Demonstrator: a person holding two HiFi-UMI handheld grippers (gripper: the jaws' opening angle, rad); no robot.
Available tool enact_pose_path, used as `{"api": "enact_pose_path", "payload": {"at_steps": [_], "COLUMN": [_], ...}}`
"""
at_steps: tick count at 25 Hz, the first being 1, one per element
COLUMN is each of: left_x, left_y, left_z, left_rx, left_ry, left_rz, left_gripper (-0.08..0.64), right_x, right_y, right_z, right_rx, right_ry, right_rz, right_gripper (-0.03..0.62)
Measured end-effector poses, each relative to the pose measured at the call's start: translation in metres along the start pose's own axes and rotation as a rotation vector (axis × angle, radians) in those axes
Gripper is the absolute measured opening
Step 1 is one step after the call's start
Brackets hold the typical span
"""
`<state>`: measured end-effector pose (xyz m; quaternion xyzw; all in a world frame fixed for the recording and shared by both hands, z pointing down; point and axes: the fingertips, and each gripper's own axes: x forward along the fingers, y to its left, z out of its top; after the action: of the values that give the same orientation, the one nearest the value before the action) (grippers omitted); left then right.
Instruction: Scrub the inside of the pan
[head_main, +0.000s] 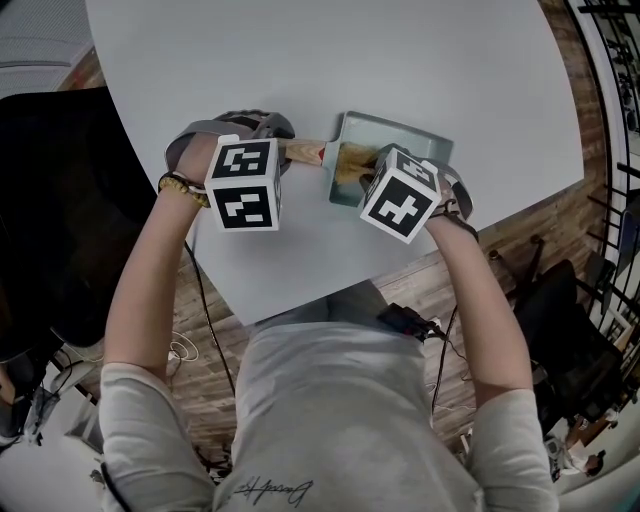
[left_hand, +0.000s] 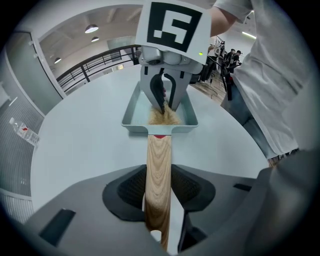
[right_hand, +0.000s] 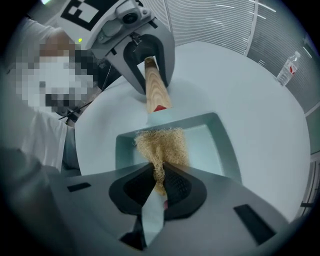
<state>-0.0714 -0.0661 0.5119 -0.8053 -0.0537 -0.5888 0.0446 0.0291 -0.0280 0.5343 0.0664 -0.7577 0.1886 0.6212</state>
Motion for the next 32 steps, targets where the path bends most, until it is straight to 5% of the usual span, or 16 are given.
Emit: {"api": "enact_pose_path", "payload": {"at_steps": [13, 32], "left_x": [0.005, 0.004], "left_y": [0.006, 0.002], "left_z": [-0.009, -0.006], "left_rx": [-0.015, 0.024], "left_ry": [0.011, 0.001], "left_rz": [-0.005, -0.004], "left_gripper": [0.155, 0.153], "right_x": [0.012, -0.006], "right_y": [0.030, -0.063], "right_z": [-0.004, 0.000], "right_rx": [-0.051, -0.014], "right_ry": [0.040, 0.050], "right_rz": [0.064, -0.094], "right_gripper": [0.054, 0.055]}}
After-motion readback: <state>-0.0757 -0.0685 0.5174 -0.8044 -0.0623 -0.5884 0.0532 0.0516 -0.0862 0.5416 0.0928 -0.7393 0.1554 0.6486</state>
